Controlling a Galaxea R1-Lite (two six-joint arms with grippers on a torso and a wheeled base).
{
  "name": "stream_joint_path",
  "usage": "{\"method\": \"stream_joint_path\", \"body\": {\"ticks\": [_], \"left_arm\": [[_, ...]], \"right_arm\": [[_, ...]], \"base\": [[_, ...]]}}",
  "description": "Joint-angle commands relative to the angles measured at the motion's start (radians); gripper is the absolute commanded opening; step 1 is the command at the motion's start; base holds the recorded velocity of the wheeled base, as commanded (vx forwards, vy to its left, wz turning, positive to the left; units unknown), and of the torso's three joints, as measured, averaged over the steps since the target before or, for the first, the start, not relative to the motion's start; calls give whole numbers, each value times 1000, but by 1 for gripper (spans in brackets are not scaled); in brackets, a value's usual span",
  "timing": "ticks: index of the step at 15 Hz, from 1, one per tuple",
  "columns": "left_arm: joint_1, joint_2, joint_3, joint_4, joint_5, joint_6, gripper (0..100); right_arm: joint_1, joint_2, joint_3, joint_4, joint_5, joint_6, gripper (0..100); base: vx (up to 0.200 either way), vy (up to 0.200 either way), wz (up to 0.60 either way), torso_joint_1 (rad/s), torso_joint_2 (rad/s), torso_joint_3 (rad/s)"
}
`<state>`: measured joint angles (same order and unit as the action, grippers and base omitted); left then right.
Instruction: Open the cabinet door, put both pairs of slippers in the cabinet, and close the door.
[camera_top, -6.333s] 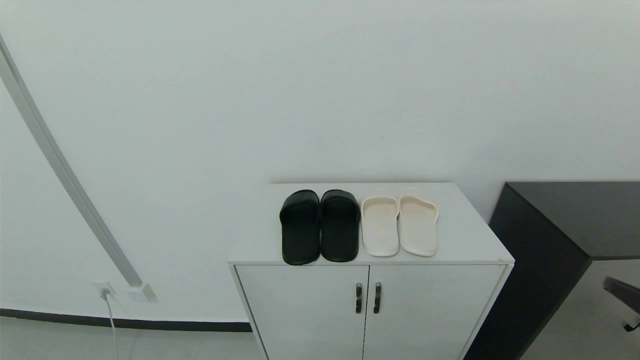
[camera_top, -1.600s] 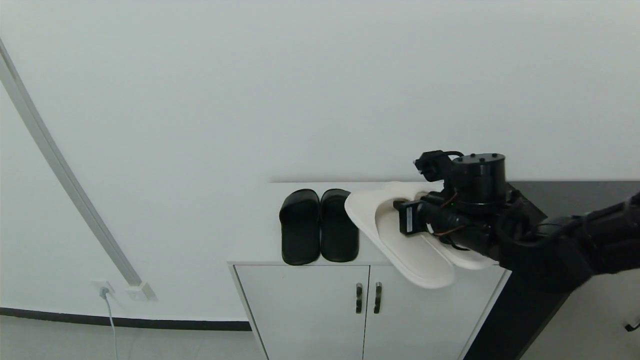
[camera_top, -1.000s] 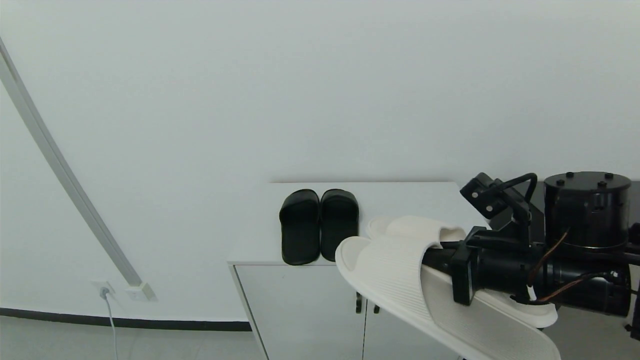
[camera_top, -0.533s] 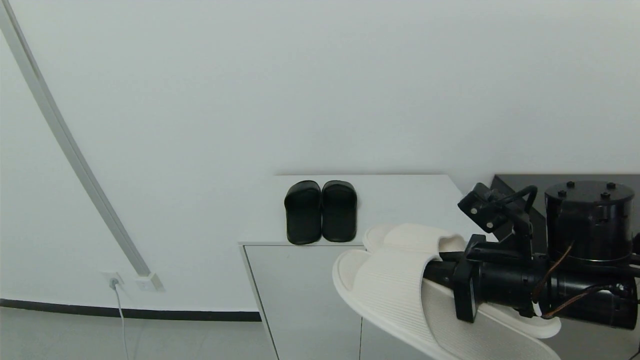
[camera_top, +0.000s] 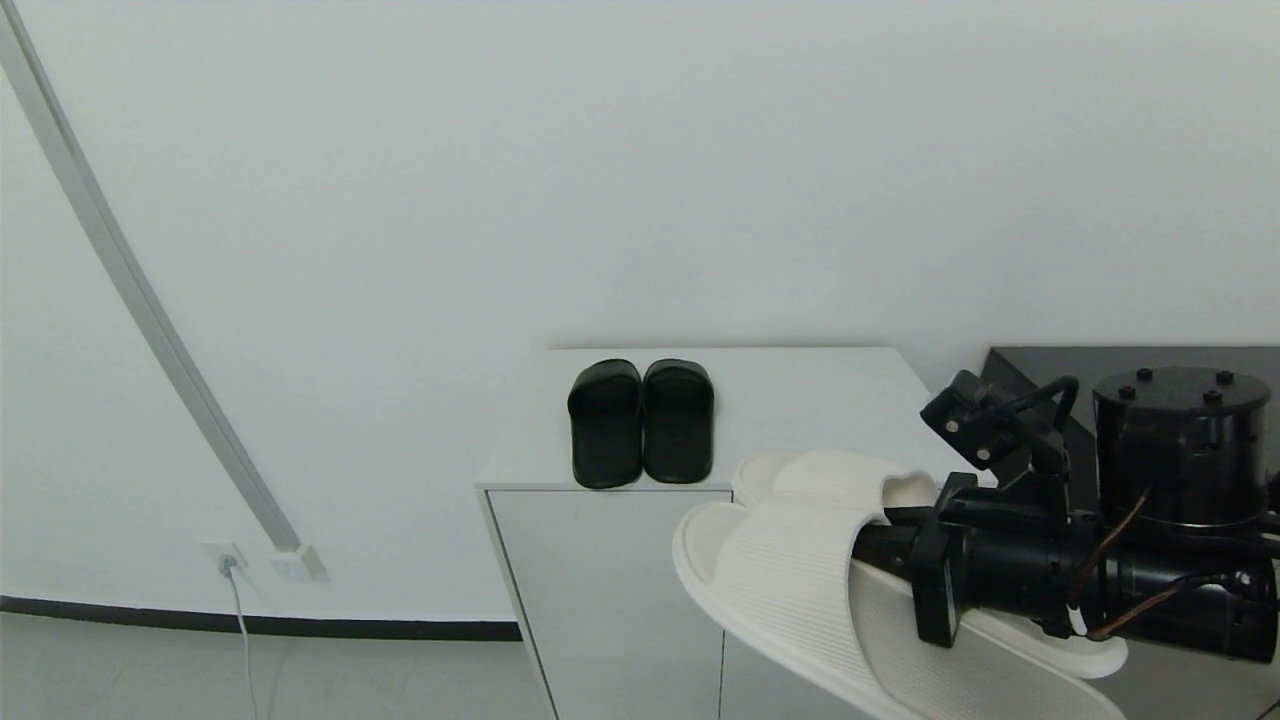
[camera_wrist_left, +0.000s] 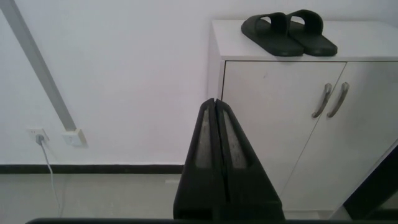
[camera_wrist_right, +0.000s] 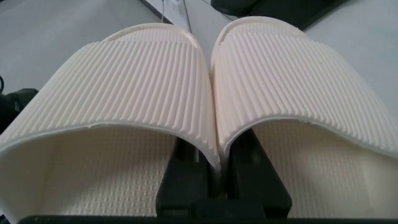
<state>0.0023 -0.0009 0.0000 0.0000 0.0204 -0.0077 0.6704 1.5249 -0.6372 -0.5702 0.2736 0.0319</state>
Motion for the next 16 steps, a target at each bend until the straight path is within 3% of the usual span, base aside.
{"method": "stream_joint_path", "body": {"ticks": [1, 8, 9, 16], "left_arm": [[1, 1, 0, 0, 1, 0, 0], [1, 1, -2, 2, -2, 2, 0], [1, 1, -2, 3, -10, 0, 100], [1, 1, 0, 0, -8, 2, 100]], "right_arm": [[8, 4, 2, -2, 1, -6, 0], [32, -6, 22, -3, -2, -10, 0], [32, -14, 39, -5, -2, -10, 0], [34, -12, 45, -5, -4, -10, 0]], "base": [[0, 0, 0, 0, 0, 0], [0, 0, 0, -154, 371, 205], [0, 0, 0, -232, 544, 315], [0, 0, 0, -217, 541, 318]]}}
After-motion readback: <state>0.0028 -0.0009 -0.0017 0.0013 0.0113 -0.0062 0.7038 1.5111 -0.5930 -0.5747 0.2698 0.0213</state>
